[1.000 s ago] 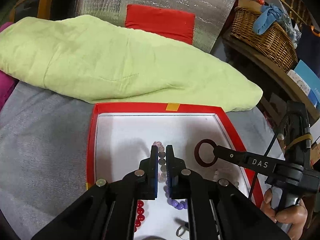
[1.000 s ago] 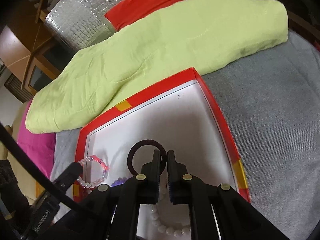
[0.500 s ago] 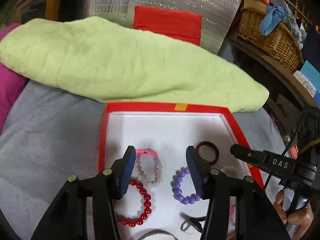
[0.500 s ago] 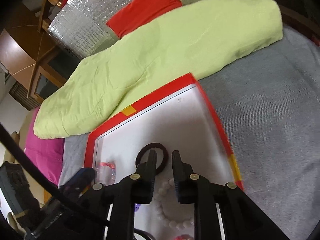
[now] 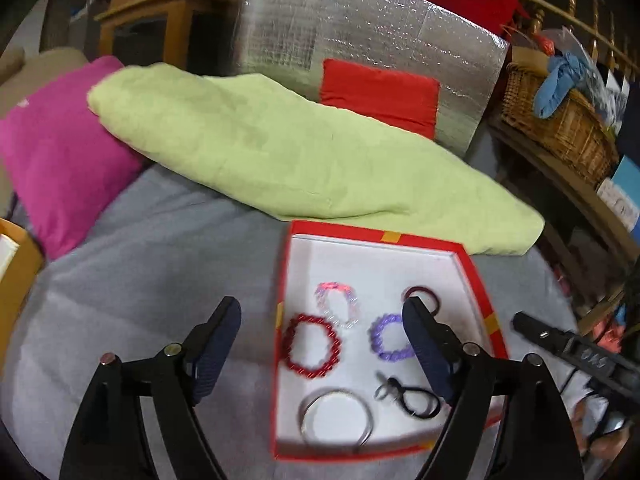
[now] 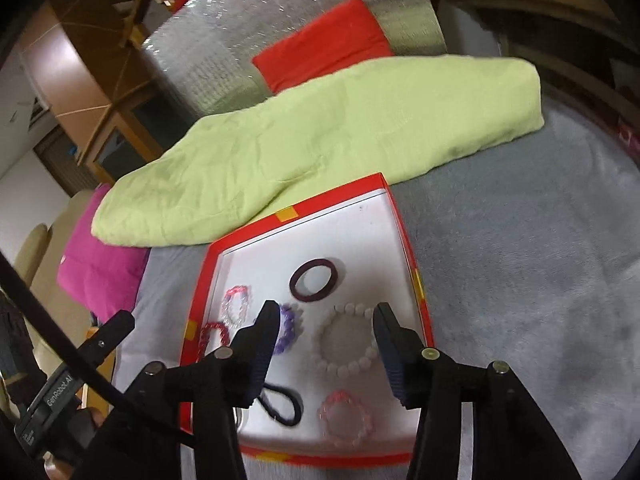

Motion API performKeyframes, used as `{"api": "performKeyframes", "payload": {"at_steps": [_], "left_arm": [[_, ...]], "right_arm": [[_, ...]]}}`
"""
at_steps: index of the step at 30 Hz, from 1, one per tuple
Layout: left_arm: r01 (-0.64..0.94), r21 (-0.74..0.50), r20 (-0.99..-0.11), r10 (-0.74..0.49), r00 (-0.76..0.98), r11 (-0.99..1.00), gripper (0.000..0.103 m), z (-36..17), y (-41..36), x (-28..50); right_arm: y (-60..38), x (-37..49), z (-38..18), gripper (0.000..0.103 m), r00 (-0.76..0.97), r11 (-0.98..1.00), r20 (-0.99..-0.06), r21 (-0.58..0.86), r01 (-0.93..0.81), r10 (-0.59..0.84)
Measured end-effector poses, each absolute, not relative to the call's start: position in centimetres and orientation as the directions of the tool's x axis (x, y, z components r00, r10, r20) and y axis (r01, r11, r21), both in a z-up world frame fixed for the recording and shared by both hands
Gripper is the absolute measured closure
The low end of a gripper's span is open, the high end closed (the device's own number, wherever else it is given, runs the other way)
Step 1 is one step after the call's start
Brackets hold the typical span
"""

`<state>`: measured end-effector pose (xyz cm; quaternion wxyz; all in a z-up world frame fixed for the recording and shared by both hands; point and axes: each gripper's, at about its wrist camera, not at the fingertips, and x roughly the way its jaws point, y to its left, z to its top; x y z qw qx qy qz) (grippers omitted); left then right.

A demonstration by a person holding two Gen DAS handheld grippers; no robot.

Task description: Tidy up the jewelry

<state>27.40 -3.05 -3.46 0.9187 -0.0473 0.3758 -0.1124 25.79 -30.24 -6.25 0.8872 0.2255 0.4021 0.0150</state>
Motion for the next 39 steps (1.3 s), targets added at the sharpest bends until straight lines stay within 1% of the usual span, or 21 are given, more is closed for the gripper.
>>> {"api": "performKeyframes", "payload": {"at_steps": [4, 9, 11, 12, 14, 18, 23, 26, 31, 36, 39], "left_arm": [[0.153, -0.120, -0.690, -0.193, 0.698, 0.981, 0.017, -3.6, -3.2, 25.0], [0.131, -0.050, -0.689, -0.129, 0.713, 0.990, 0.017, -4.1, -2.9, 21.1], [0.133, -0.048, -0.690, -0.129, 0.712, 0.990, 0.017, -4.3, -2.6, 19.5], [0.132, -0.051, -0.691, -0.130, 0.711, 0.990, 0.017, -4.3, -2.4, 18.8], [0.131, -0.057, -0.684, -0.135, 0.717, 0.990, 0.017, -4.3, -2.0, 17.1], [0.146, -0.043, -0.673, -0.136, 0.727, 0.988, 0.017, -4.3, -1.5, 14.6], [0.158, -0.016, -0.665, -0.129, 0.736, 0.987, 0.016, -4.6, -1.4, 13.9], [0.145, 0.033, -0.675, -0.085, 0.733, 0.989, 0.016, -5.0, -1.6, 14.6], [0.106, 0.075, -0.661, -0.030, 0.750, 0.992, 0.016, -5.1, -1.6, 14.9], [0.104, 0.091, -0.665, -0.017, 0.747, 0.990, 0.016, -5.2, -2.0, 14.9], [0.100, 0.098, -0.662, -0.010, 0.749, 0.990, 0.016, -5.1, -2.3, 14.8]], "right_arm": [[-29.9, 23.3, -5.5, 0.049, 0.686, 0.919, -0.703, 0.372, 0.131, 0.187], [-28.5, 19.4, -5.5, 0.047, 0.684, 0.962, -0.717, 0.260, 0.084, 0.134], [-27.7, 17.5, -5.3, 0.046, 0.688, 0.976, -0.716, 0.212, 0.060, 0.113], [-27.4, 16.7, -5.3, 0.045, 0.692, 0.981, -0.714, 0.189, 0.049, 0.103], [-26.6, 14.7, -5.2, 0.035, 0.705, 0.990, -0.706, 0.139, 0.036, 0.073], [-25.3, 10.8, -4.7, 0.035, 0.746, 0.998, -0.666, 0.054, 0.033, 0.011], [-24.6, 8.5, -4.5, 0.029, 0.775, 0.998, -0.632, 0.056, 0.037, 0.006], [-24.0, 9.5, -5.5, 0.029, 0.759, 0.998, -0.651, 0.033, 0.045, -0.013], [-23.5, 11.2, -7.0, 0.029, 0.722, 0.998, -0.692, 0.030, 0.052, -0.017], [-23.4, 11.4, -7.0, 0.029, 0.723, 0.998, -0.689, 0.003, 0.069, -0.048], [-23.7, 11.2, -6.8, 0.029, 0.726, 0.997, -0.687, 0.031, 0.074, -0.033]]}}
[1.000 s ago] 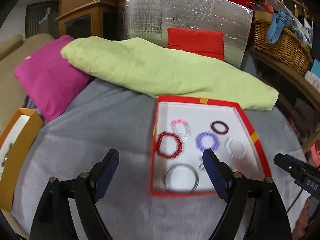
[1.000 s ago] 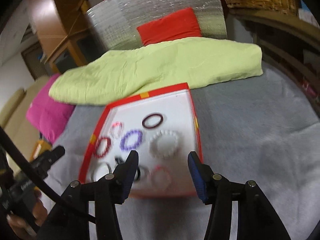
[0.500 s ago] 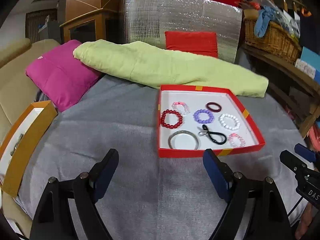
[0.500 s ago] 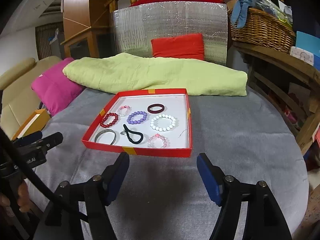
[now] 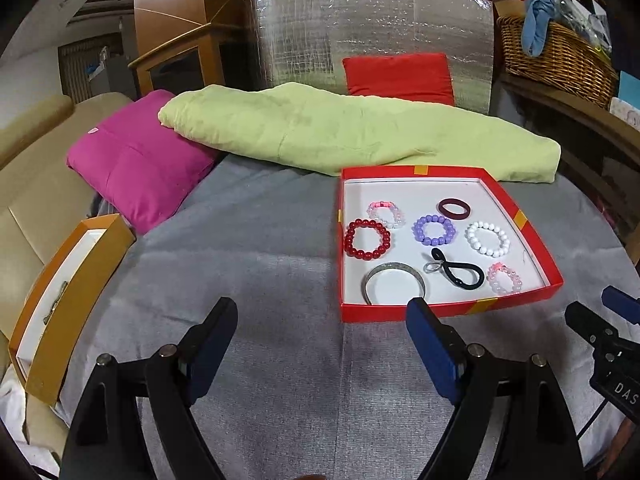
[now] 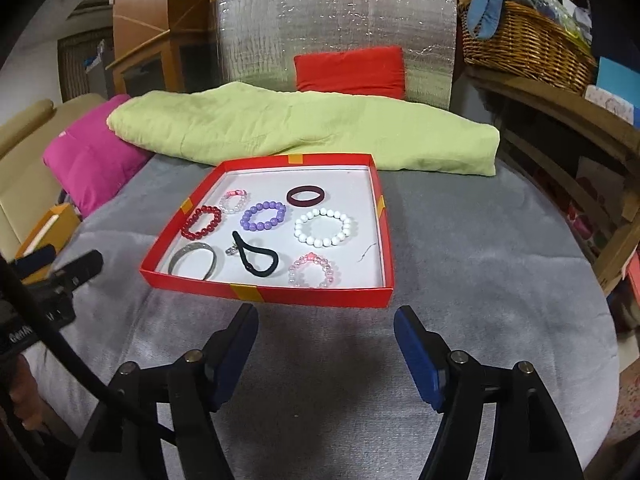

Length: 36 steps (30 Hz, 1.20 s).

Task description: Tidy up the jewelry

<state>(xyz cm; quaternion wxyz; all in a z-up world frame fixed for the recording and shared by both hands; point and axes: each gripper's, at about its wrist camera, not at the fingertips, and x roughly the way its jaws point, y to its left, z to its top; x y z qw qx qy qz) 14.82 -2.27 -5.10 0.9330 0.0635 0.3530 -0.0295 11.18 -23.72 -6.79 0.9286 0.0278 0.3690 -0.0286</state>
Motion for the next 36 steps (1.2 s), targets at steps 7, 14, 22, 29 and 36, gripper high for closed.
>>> {"api": "performKeyframes", "payload": {"at_steps": [7, 14, 22, 29, 36], "left_arm": [[0.093, 0.118, -0.650, 0.006, 0.760, 0.989, 0.016, -4.9, -2.6, 14.5], [0.095, 0.126, -0.655, 0.011, 0.756, 0.987, 0.016, -5.1, -2.9, 14.6], [0.103, 0.134, -0.655, 0.010, 0.756, 0.986, 0.016, -5.1, -3.2, 14.6], [0.111, 0.138, -0.655, 0.007, 0.755, 0.984, 0.016, -5.1, -3.5, 14.6], [0.117, 0.141, -0.657, 0.004, 0.754, 0.983, 0.016, -5.1, -3.6, 14.6]], "right_arm": [[-23.7, 11.0, -6.4, 0.029, 0.735, 0.997, -0.677, 0.021, 0.079, -0.044], [-24.3, 11.2, -6.7, 0.029, 0.722, 0.995, -0.690, 0.025, 0.099, -0.054], [-24.4, 11.3, -6.8, 0.029, 0.721, 0.995, -0.690, 0.012, 0.104, -0.067], [-24.8, 11.4, -6.9, 0.029, 0.717, 0.994, -0.694, 0.011, 0.112, -0.073], [-24.5, 11.4, -7.0, 0.029, 0.715, 0.994, -0.695, 0.003, 0.109, -0.076]]}}
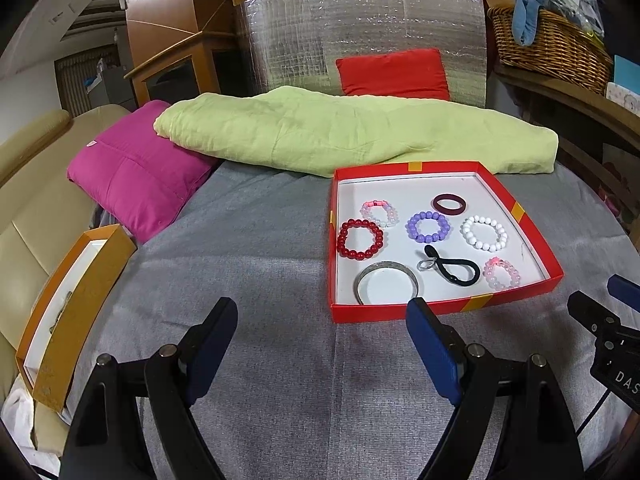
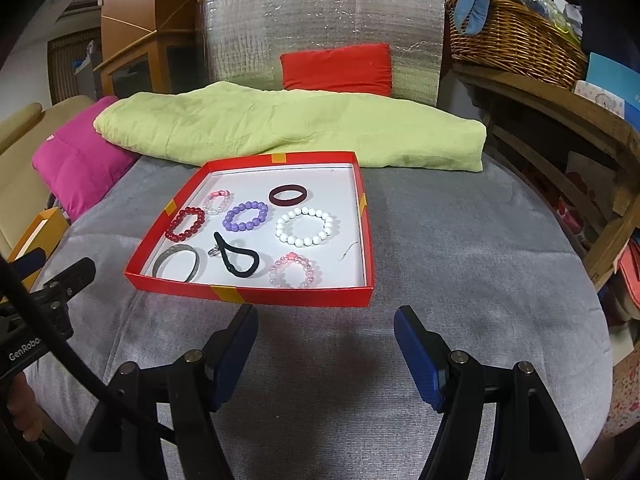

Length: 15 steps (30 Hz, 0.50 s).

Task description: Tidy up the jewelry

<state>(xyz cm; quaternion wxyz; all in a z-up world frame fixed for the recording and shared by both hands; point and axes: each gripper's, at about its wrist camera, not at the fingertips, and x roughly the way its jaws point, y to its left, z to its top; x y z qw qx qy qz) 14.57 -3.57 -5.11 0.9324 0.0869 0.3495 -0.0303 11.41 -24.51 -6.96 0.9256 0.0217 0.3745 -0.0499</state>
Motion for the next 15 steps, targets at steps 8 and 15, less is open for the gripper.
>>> {"api": "performKeyframes", "payload": {"at_steps": [8, 15], "left_arm": [[0.116, 0.143, -0.657, 0.007, 0.754, 0.983, 0.016, -5.13, -3.58, 14.61], [0.117, 0.144, -0.659, 0.008, 0.752, 0.983, 0.016, -5.16, -3.45, 14.68]], "right_arm": [[-24.37, 11.52, -7.05, 0.029, 0.711, 0.994, -0.699, 0.000, 0.108, -0.078], [-24.33, 11.72, -7.27, 0.029, 0.706, 0.994, -0.704, 0.002, 0.111, -0.077]]}}
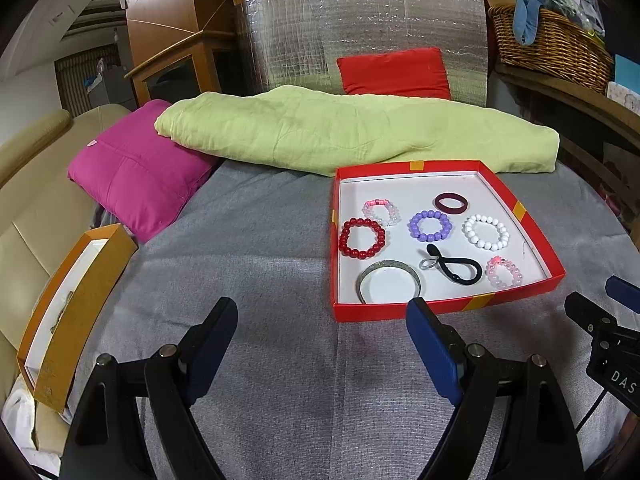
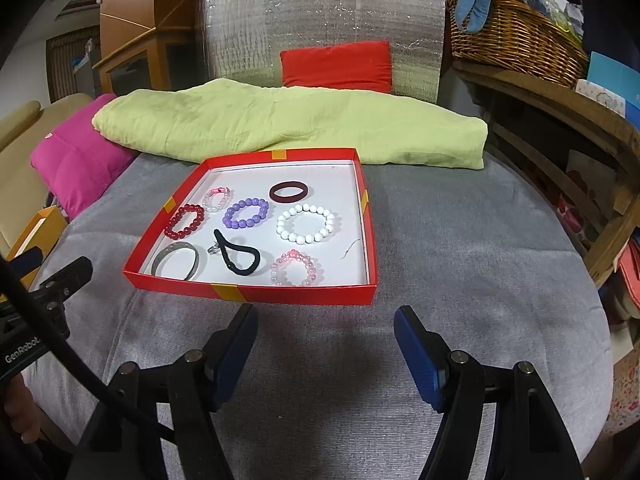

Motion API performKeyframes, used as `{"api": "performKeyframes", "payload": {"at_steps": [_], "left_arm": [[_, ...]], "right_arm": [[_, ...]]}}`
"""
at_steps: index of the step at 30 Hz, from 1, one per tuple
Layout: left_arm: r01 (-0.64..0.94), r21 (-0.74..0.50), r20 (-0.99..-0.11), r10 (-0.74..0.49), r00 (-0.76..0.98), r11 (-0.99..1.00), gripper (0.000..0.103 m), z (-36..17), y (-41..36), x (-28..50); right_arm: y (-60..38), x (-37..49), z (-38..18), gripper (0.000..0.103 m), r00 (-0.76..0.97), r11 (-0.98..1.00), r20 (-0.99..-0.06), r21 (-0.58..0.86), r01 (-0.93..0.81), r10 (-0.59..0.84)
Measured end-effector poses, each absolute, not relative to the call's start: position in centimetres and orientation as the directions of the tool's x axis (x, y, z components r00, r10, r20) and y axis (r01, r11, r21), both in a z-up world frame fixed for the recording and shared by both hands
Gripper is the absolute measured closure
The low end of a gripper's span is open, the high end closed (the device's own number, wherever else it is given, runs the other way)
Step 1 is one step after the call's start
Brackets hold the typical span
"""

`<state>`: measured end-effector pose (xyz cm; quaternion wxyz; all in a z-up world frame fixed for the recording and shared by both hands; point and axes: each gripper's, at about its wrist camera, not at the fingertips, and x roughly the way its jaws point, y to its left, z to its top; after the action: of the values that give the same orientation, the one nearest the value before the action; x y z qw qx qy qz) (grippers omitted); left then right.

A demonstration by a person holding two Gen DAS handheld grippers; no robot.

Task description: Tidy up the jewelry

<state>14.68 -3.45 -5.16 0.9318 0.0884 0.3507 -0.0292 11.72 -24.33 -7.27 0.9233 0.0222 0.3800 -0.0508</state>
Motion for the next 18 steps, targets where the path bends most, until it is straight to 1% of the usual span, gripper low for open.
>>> {"api": "performKeyframes", "payload": {"at_steps": [18], "left_arm": [[0.116, 0.145, -0.664, 0.010, 0.748, 0.983, 0.016, -5.33, -3.52, 14.74]], "right_arm": [[-24.37, 11.86, -7.23, 0.029, 0.706, 0.994, -0.704, 0.006, 0.112, -0.076]]}}
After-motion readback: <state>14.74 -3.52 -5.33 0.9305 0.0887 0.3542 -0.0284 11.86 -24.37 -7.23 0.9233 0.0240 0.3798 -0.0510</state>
